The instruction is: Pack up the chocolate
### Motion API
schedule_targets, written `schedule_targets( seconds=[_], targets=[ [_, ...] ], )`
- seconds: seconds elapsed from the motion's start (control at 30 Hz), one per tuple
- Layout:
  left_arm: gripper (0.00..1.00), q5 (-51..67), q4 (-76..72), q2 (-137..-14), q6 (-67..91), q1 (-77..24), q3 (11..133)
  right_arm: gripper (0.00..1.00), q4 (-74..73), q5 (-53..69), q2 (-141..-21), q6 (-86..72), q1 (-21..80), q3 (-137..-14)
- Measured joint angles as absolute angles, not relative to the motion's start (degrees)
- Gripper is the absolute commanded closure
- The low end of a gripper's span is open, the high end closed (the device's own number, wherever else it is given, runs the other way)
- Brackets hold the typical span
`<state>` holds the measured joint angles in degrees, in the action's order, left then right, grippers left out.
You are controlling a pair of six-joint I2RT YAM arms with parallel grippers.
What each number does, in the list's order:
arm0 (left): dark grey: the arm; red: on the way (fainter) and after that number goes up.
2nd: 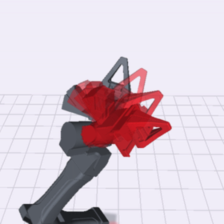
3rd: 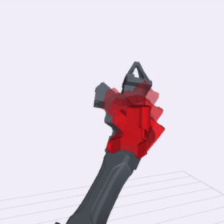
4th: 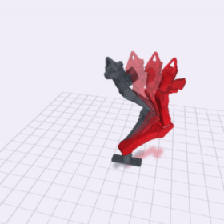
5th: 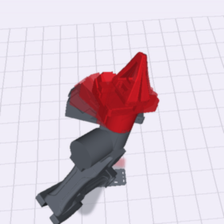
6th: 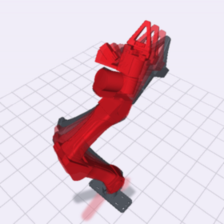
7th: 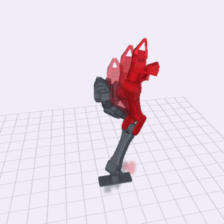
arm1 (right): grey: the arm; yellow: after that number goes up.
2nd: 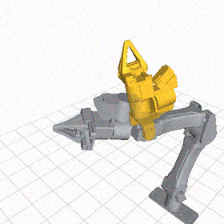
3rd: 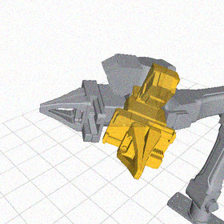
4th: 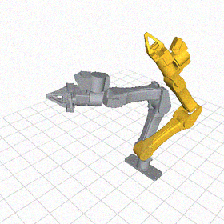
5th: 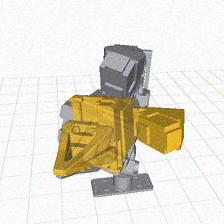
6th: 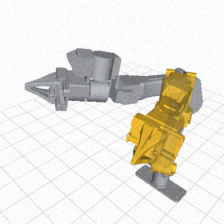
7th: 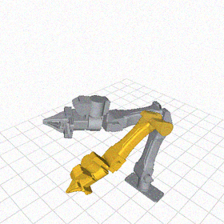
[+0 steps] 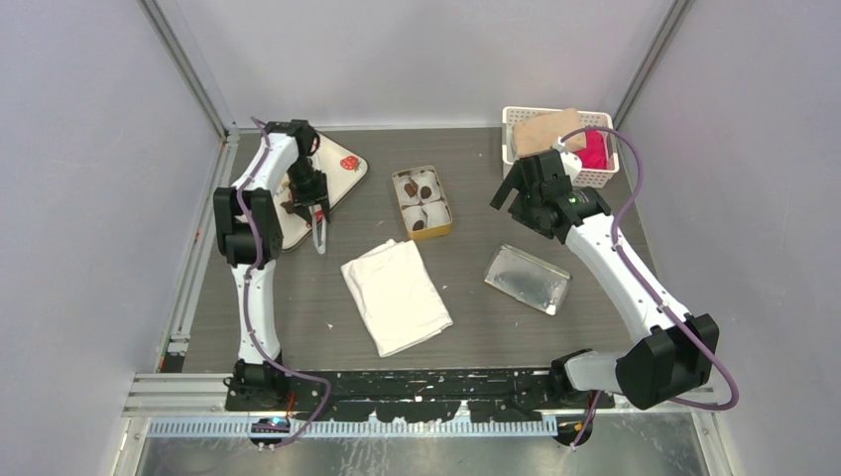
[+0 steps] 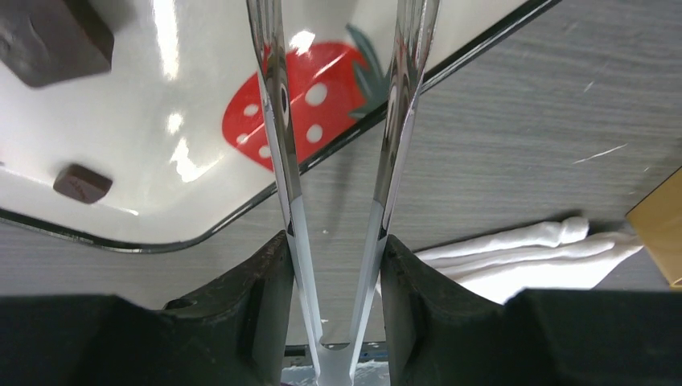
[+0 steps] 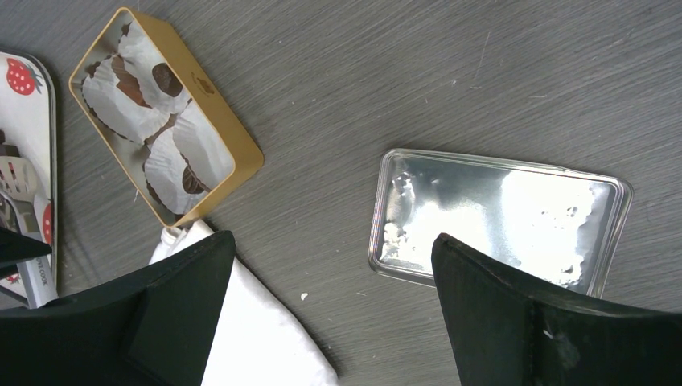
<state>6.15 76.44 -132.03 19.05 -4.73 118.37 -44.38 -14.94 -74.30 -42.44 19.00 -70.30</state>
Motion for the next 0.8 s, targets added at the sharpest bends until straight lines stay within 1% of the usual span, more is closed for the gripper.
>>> schedule_targets(
  seconds=[0.23, 0.53, 0.8],
  targets=[
    [0.58, 7.0, 77.2, -136.2, 19.1, -4.7, 123.5, 0.03, -44.4, -15.1, -74.3, -42.4, 19.0, -70.7],
    [0.58, 7.2, 77.6, -137.7, 19.6, -4.2, 124.3, 0.03, -44.4, -15.3, -74.3, -42.5, 19.0, -70.8],
    [0.59, 8.0, 78.5, -140.4, 20.4, -3.1, 130.3, 0.03, -44.5, -15.3, -74.4, -42.6, 19.0, -71.5]
  ],
)
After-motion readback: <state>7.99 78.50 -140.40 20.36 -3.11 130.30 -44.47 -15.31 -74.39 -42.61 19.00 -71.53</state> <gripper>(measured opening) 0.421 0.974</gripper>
